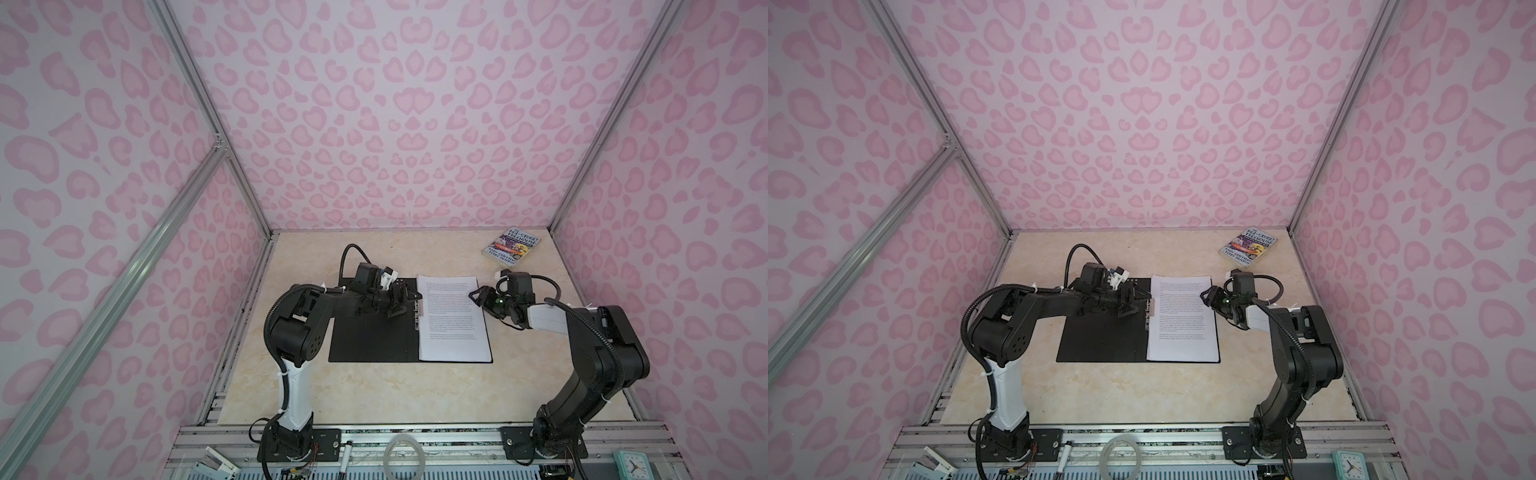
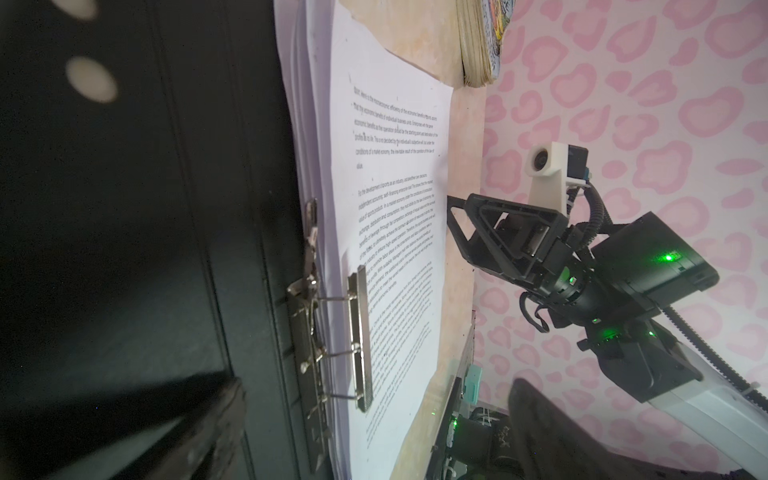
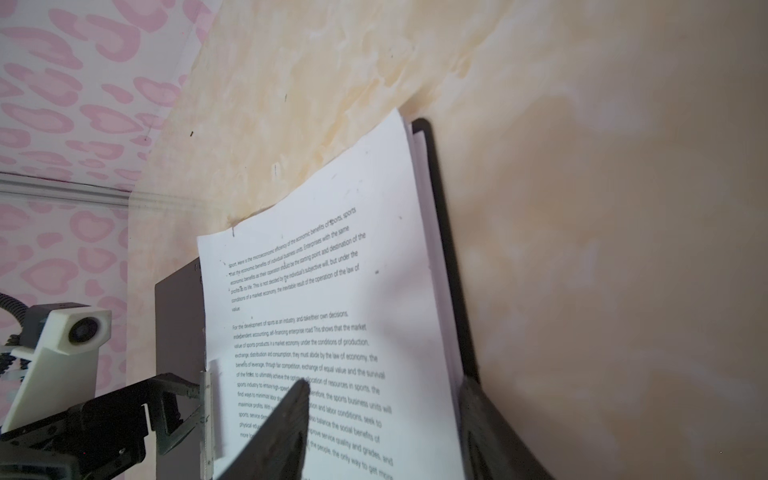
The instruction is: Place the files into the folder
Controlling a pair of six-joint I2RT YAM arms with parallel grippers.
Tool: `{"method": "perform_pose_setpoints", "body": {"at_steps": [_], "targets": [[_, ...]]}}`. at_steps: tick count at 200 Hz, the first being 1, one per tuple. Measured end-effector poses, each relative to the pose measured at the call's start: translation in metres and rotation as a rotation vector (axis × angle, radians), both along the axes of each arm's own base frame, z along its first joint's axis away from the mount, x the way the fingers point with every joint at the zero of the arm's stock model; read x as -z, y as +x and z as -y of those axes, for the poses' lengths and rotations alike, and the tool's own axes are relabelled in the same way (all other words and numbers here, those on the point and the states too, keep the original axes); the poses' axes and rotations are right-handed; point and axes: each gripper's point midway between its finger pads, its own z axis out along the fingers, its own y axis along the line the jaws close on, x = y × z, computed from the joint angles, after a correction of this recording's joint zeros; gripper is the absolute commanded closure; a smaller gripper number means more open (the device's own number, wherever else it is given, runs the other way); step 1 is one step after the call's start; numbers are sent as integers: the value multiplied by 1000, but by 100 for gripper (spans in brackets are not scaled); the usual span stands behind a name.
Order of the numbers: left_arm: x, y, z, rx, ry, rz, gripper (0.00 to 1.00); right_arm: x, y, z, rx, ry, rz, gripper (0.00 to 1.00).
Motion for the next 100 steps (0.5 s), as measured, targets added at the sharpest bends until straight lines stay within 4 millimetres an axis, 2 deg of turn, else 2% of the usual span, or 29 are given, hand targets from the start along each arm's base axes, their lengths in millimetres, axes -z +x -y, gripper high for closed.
{"method": "perform_pose_setpoints", "body": {"at_steps": [53,100], "targets": [[0,1,1,7,-9,8,1,1,2,-2,-7,-10,-3,44],[-5,2,1,-6,9,12,0,0,-2,3,7,-35,-9,41]]}}
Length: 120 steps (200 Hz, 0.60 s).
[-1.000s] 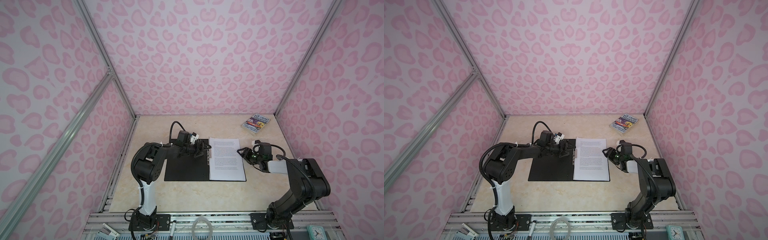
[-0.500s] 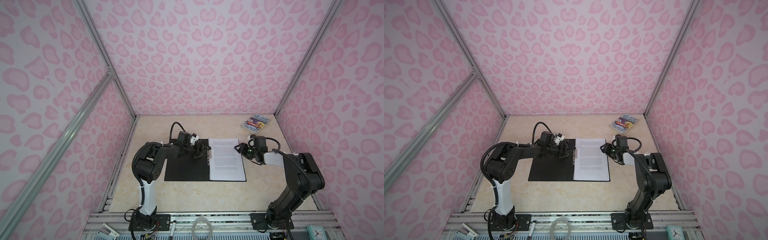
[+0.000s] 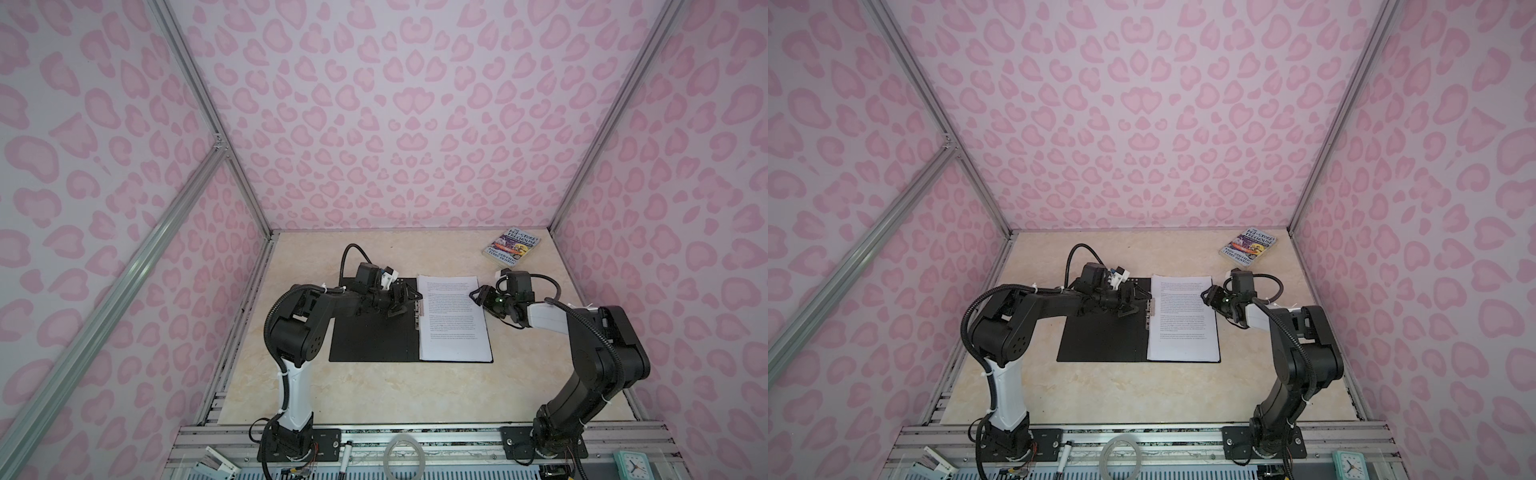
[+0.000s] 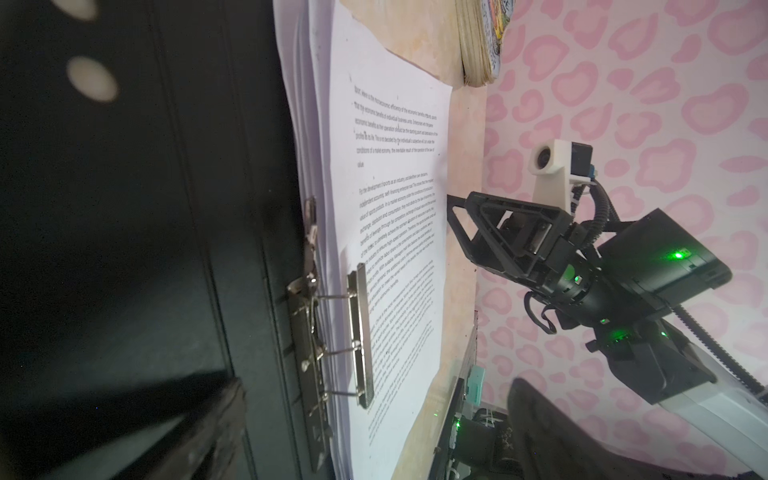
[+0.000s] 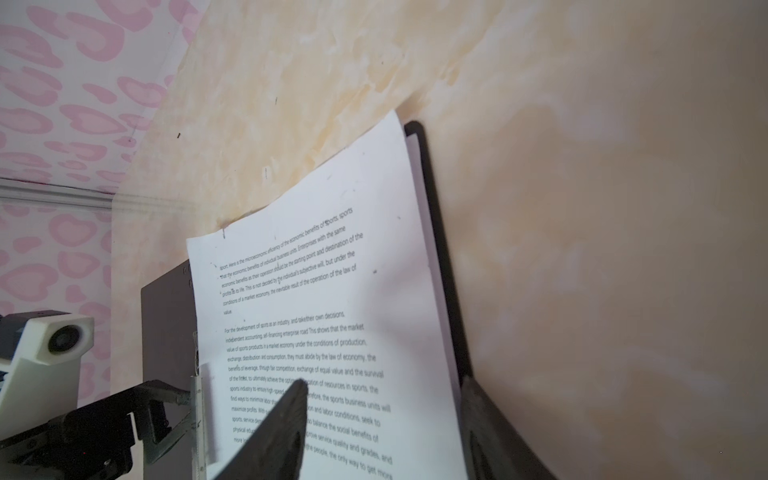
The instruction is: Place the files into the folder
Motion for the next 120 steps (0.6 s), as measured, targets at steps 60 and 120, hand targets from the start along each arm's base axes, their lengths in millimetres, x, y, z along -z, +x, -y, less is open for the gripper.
{"method": "perform_pose_setpoints", "body": {"at_steps": [60,120], "targets": [[-18,22,10,4,-27,27,0,0,-9,3,11,-13,-4,38],[-14,42,20,9,-43,19,0,-2,-10,1,0,0,1,37]]}}
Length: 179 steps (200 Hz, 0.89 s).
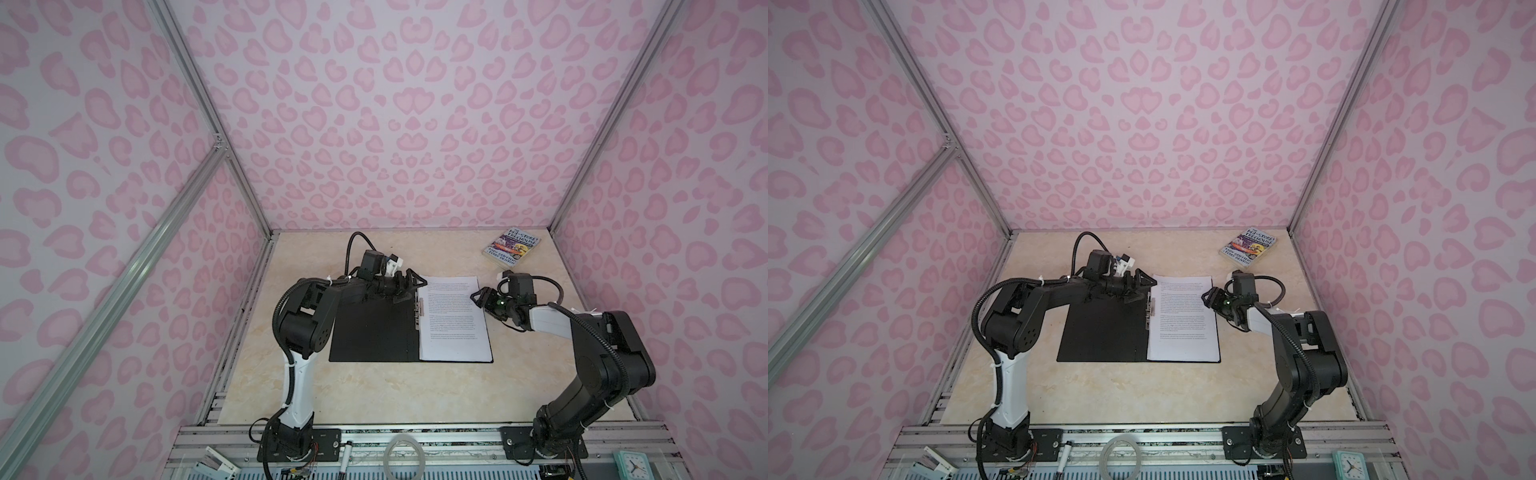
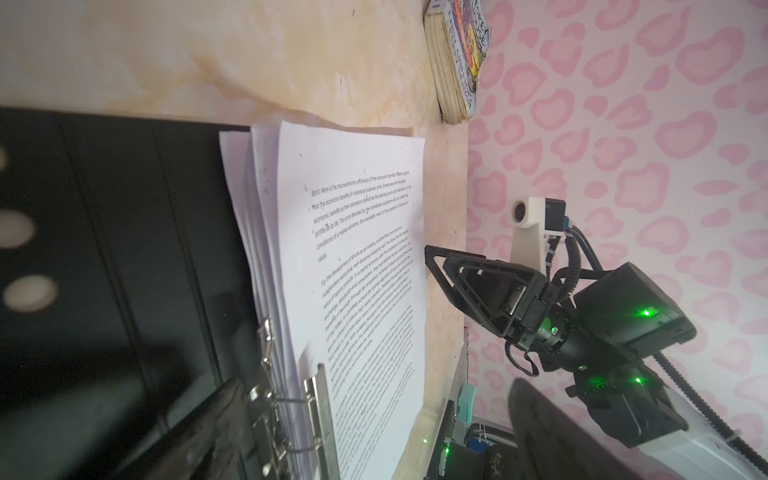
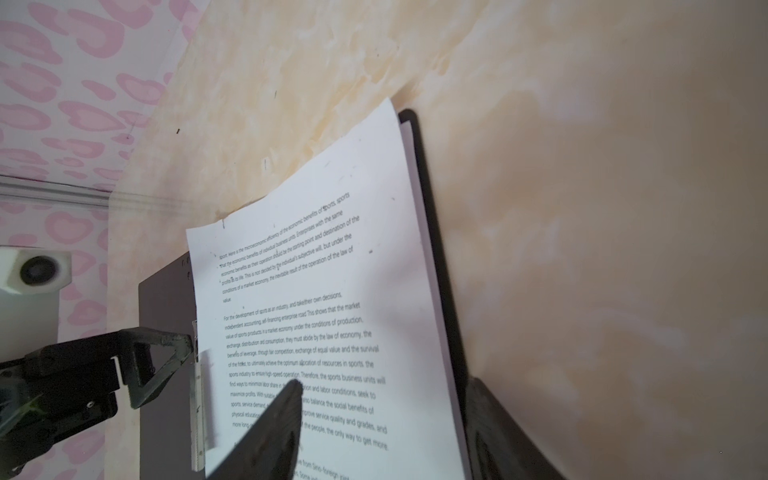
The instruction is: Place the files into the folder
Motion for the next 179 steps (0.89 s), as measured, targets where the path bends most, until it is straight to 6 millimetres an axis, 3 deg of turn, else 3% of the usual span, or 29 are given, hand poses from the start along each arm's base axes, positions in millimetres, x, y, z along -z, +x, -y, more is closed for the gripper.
{"method": "perform_pose_setpoints", "body": {"at_steps": [22,39,48,66,179], "targets": [[7,2,1,-4,0,-21,0,4,-2,-3,-6,16,-10,35],[11,5,3,-2,-1,-39,0,2,1,-5,-8,37,1,19],[8,7,4,-1,-7,-35,0,-1,4,-6,-13,43,17,3],[4,9,7,4,-21,-28,0,-8,8,-10,-27,62,52,2],[-13,-2,11,19,-101,-57,0,-8,12,-12,-23,88,60,2]]}}
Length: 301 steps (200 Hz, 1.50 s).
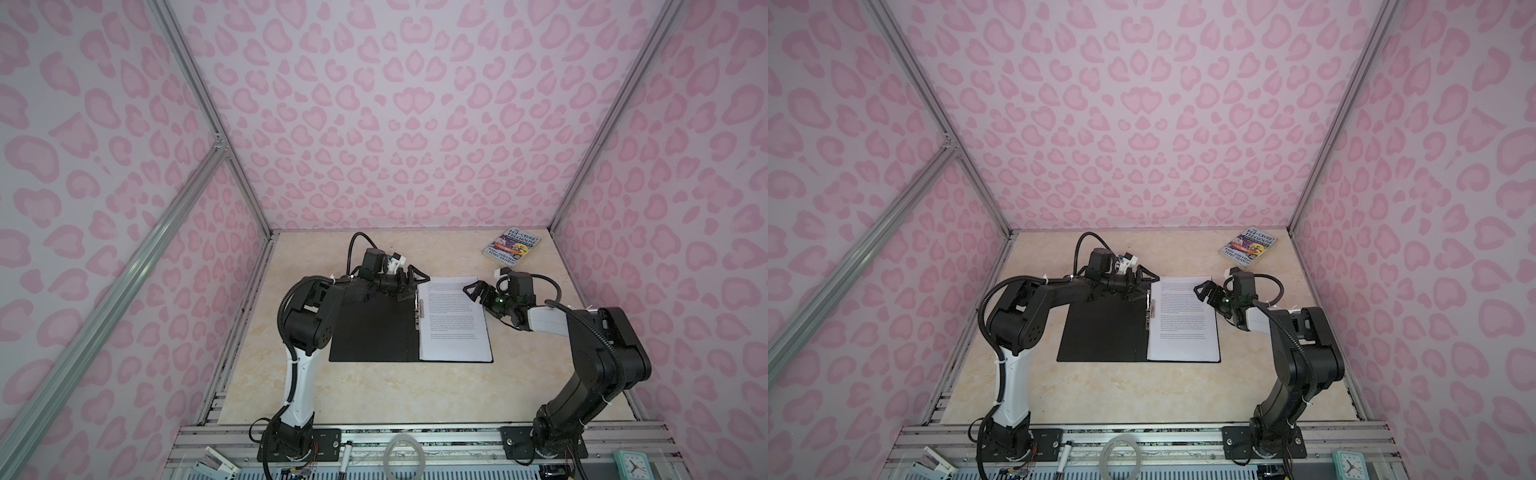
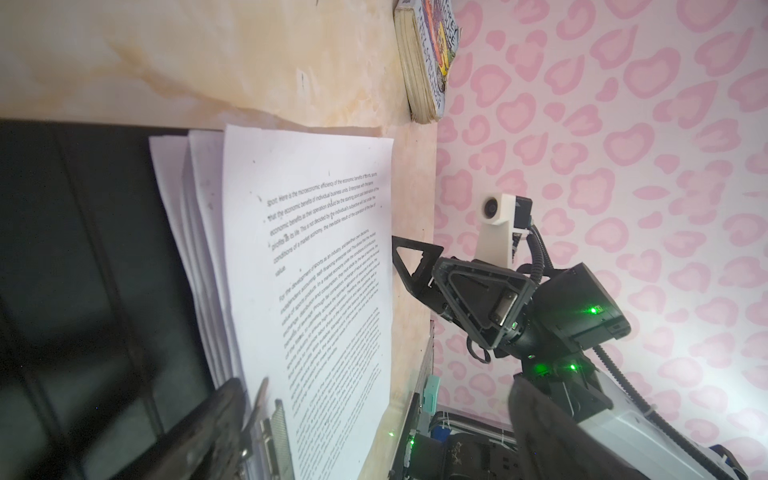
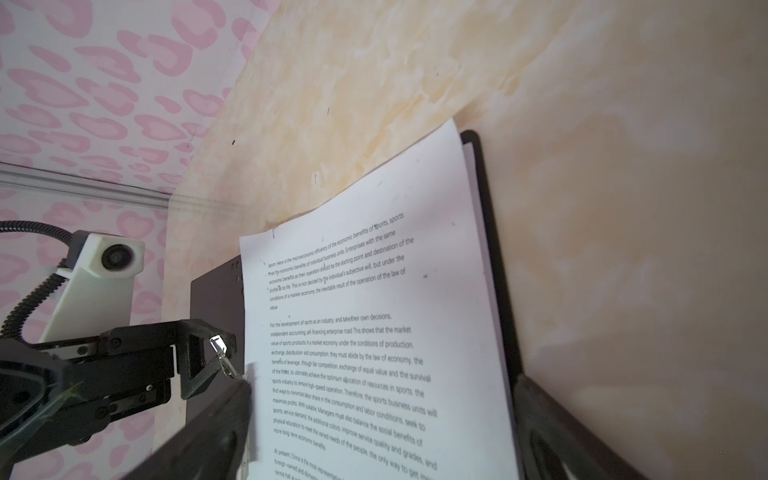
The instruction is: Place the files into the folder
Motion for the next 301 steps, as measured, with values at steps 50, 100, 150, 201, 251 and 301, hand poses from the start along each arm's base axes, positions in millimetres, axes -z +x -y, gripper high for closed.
{"method": "perform_pose_setpoints", "body": {"at_steps": [50,100,150,201,251,301], "targets": [[-22,-17,0,16,-29,32,0,-1,1,2,9,11,-2,2],[-17,-57,-5,28,-36,5,0,-2,-2,15,57,18,-38,2],[-23,-66,-4,28,-54,12,0,-20,-3,29,98,-34,-34,2],[-94,-51,-25,-33,-110,180,0,-53,-7,90,288,-4,31,2],[-94,-67,-101,-231,24,246,2,-85,-21,73,259,35,87,19],[-11,-106,-150,-314,254,86,3,-85,-61,-39,79,37,27,37]]}}
